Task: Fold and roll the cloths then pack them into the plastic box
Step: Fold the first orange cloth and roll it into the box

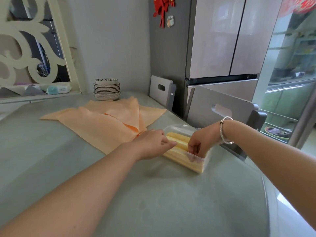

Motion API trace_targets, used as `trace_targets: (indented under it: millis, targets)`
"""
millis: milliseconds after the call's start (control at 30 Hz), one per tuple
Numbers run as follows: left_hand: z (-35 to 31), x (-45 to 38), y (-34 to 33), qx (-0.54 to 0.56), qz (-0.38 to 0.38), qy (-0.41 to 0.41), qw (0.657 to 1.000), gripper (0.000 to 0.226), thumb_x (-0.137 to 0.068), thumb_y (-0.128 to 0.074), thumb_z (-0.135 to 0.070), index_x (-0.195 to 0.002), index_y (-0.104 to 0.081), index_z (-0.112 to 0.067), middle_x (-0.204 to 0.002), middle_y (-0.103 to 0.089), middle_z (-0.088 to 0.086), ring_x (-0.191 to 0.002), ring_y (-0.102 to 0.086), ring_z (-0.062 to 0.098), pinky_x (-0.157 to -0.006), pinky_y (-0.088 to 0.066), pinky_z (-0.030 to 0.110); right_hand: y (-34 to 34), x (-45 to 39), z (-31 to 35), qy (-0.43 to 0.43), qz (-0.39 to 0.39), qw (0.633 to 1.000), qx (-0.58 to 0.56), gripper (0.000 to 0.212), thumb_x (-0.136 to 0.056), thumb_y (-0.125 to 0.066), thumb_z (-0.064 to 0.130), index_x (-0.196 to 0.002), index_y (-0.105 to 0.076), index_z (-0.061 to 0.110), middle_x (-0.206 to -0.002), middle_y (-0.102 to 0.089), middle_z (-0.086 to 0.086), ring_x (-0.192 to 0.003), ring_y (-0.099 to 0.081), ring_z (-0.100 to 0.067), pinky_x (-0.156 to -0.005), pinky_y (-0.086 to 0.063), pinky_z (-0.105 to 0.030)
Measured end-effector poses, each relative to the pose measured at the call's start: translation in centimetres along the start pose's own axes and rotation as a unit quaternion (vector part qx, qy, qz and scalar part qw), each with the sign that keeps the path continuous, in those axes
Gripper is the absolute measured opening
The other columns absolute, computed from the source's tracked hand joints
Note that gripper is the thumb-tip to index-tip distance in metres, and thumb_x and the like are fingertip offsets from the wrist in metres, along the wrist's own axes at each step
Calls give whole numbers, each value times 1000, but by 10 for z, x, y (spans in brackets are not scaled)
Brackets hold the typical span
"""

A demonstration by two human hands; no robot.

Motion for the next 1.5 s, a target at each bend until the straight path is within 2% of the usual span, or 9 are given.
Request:
trace_targets:
  millis: [233, 467, 567, 700, 833, 1000, 1167, 1333, 1500]
  targets:
    - [1, 2, 0, -32, -40, -28, 998, 45, -97, -29, -50, -104, -64, -22, -106, -62, -4, -102, -51, 19, -96, -36, 34, 1, 9, 5, -31, -49, 995, -78, 26, -88, -45, 9, -86, -67, 22, -81, -72, 9, -74, -66, -3, -78, -42, -29]
    - [8, 17, 24, -6, -159, -46, 986, 32, -99, -36, -36, -107, -63, -19, -109, -62, -4, -103, -51, 19, -91, -33, 30, 18, 9, 27, -30, -270, 959, -82, 24, -89, -42, 12, -79, -63, 14, -64, -66, 4, -55, -59, -11, -72, -50, -25]
    - [30, 33, 34, 13, -201, -23, 979, 47, -93, -27, -47, -101, -64, -20, -105, -64, -3, -99, -54, 22, -87, -37, 33, 26, 9, 44, -21, -346, 933, -99, 23, -89, -44, 12, -78, -63, 13, -60, -63, 4, -53, -54, -7, -57, -44, -20]
    - [79, 73, 35, 11, -218, 45, 975, 66, -81, -12, -58, -96, -65, -21, -100, -65, -3, -94, -56, 24, -85, -41, 39, 29, -5, 87, 15, -392, 913, -117, 22, -89, -44, 12, -80, -64, 12, -62, -62, 8, -56, -55, -3, -57, -44, -19]
    - [140, 137, 29, 21, -234, 126, 964, 64, -80, -13, -59, -96, -65, -25, -98, -64, -5, -94, -56, 24, -86, -42, 38, 15, -37, 142, 55, -392, 911, -117, 20, -86, -46, 11, -87, -65, 3, -73, -63, 8, -72, -60, -13, -61, -44, -21]
    - [213, 227, 21, 52, -251, 261, 931, 36, -96, -36, -37, -99, -66, -17, -102, -62, 3, -101, -53, 28, -90, -40, 36, -6, -102, 203, 71, -390, 916, -59, 19, -85, -52, 20, -100, -63, 16, -108, -61, -4, -101, -55, -23, -85, -45, -32]
    - [246, 271, 19, 202, -360, 276, 868, 24, -95, -46, -26, -99, -65, -11, -104, -62, 3, -102, -56, 16, -90, -38, 25, -21, -147, 242, 36, -385, 922, 3, 52, -95, -43, 36, -142, -32, 18, -151, -30, -5, -139, -26, -23, -110, -26, -35]
    - [257, 276, 23, 263, -396, 264, 839, 25, -91, -47, -2, -108, -61, -13, -112, -57, -2, -106, -52, 6, -84, -30, 8, -37, -184, 268, -10, -331, 943, -29, 67, -96, -34, 49, -149, -13, 15, -156, -19, -2, -144, -15, -19, -116, -14, -39]
    - [261, 276, 25, 253, -420, 264, 830, 28, -90, -45, 2, -109, -61, -11, -114, -57, -1, -106, -50, 6, -84, -27, 6, -54, -164, 306, 128, -295, 946, -41, 57, -95, -38, 50, -145, -28, 23, -147, -40, 3, -134, -38, -18, -108, -28, -27]
Point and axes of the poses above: each hand's wrist, its own x-axis away from the middle knuckle, its own y-axis out of the back of the hand, z = x × y, the point moved 5 cm from there along -x, towards the middle knuckle
